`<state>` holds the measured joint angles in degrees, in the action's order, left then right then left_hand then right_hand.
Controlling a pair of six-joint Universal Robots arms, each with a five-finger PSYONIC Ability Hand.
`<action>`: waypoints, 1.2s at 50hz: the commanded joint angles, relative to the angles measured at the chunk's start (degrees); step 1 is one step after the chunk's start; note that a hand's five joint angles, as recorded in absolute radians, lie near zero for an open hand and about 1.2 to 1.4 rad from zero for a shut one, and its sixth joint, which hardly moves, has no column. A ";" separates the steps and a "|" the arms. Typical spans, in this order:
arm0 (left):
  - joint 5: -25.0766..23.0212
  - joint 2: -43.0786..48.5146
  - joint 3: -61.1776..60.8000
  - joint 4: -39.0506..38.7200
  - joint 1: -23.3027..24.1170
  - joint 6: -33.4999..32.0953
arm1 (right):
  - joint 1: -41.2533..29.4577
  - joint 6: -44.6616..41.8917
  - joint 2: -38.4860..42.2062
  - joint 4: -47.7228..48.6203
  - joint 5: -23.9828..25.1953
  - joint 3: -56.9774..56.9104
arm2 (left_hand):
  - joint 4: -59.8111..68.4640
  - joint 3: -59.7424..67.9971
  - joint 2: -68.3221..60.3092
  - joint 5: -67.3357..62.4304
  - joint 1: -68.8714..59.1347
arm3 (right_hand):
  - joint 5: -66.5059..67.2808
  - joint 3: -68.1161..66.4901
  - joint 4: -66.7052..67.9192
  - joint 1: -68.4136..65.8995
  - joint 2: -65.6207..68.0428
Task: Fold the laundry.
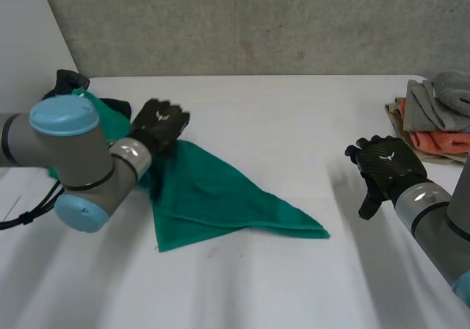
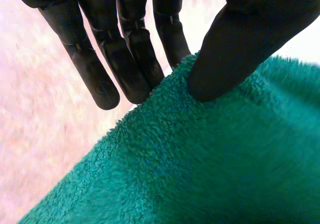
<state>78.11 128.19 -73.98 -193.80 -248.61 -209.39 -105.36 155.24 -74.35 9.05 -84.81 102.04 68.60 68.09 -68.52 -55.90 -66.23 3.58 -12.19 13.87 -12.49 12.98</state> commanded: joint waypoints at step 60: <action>14.70 -12.36 -27.27 -0.26 22.73 15.51 | 2.54 -8.11 -1.50 -9.05 2.81 -0.70 | -47.43 -46.92 47.35 44.74 45.06 | -3.58 2.19 -3.87 2.49 -2.98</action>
<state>92.72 111.14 -104.78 -191.66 -225.43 -193.80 -101.39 147.06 -76.06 -0.67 -81.86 100.80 26.34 26.94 -26.62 -16.05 -26.20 3.58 -12.19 13.87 -12.49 12.98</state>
